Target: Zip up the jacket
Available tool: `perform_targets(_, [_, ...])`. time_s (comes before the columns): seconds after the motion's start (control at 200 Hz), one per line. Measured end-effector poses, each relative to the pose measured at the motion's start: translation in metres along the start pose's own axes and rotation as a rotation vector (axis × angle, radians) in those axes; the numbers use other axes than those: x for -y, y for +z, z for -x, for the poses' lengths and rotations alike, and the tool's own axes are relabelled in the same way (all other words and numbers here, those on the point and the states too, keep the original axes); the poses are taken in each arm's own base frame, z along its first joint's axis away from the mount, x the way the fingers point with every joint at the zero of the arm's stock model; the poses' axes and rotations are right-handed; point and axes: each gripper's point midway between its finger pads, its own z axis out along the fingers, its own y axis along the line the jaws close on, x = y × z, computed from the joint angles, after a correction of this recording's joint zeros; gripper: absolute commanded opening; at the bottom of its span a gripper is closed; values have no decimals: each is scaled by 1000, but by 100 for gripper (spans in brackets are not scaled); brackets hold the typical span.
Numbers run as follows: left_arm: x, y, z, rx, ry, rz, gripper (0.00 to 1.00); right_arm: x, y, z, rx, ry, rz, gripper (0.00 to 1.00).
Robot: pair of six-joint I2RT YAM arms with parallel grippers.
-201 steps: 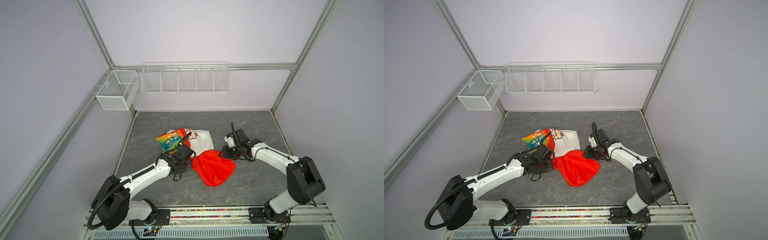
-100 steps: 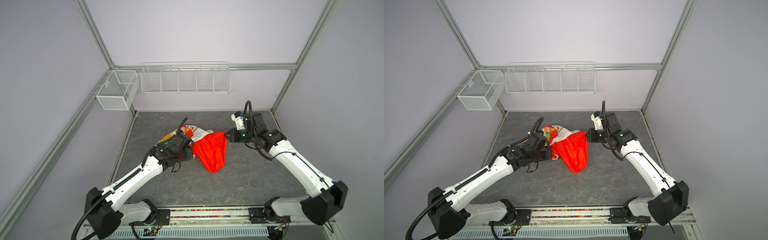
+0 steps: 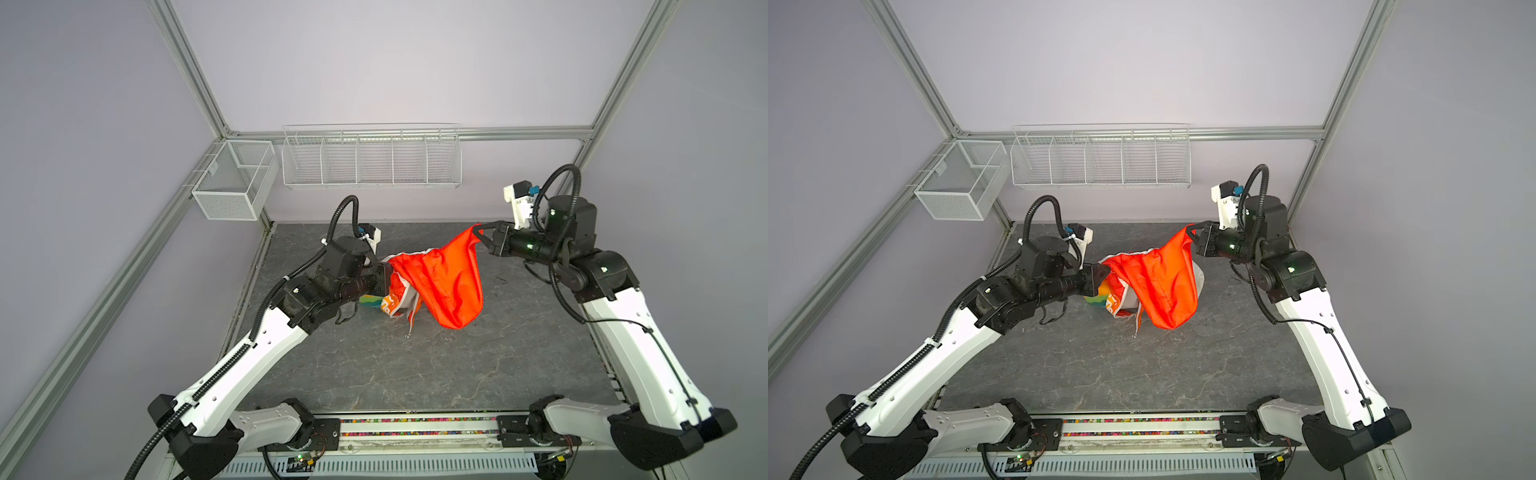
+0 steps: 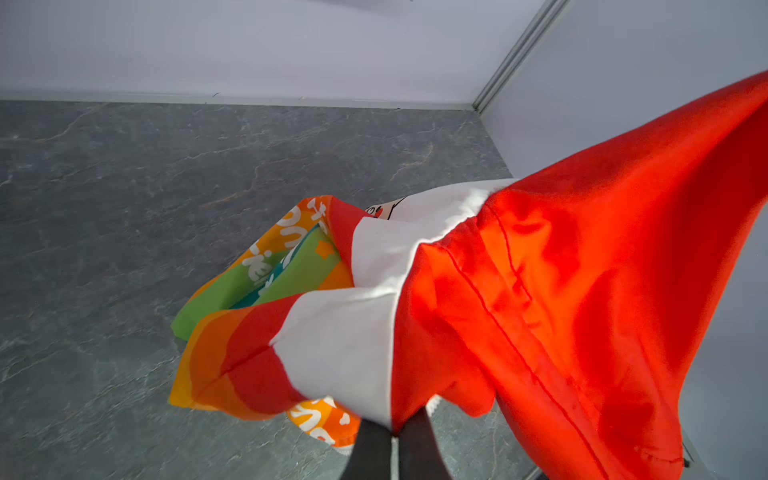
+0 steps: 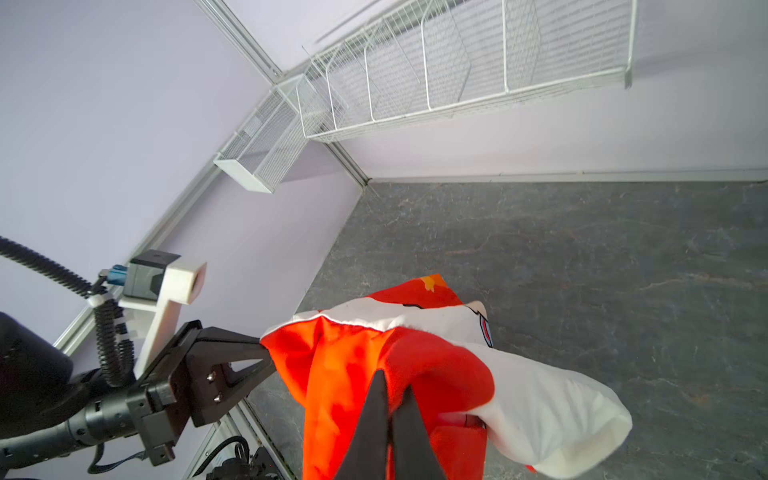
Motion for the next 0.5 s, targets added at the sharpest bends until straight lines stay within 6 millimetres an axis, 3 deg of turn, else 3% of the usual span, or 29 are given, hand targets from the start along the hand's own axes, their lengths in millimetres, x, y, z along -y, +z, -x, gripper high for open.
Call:
perform_targets(0.15, [19,-5,2,-1,31,-103,0,-19,-23,18,71,-36,51,7])
perform_targets(0.33, [44,-32,14,56,48,-234,0,-43,-47,29,135,-73,126,7])
perform_targets(0.5, [53,-45,22,96,46,-284,0,-44,-49,33,146,-45,135,7])
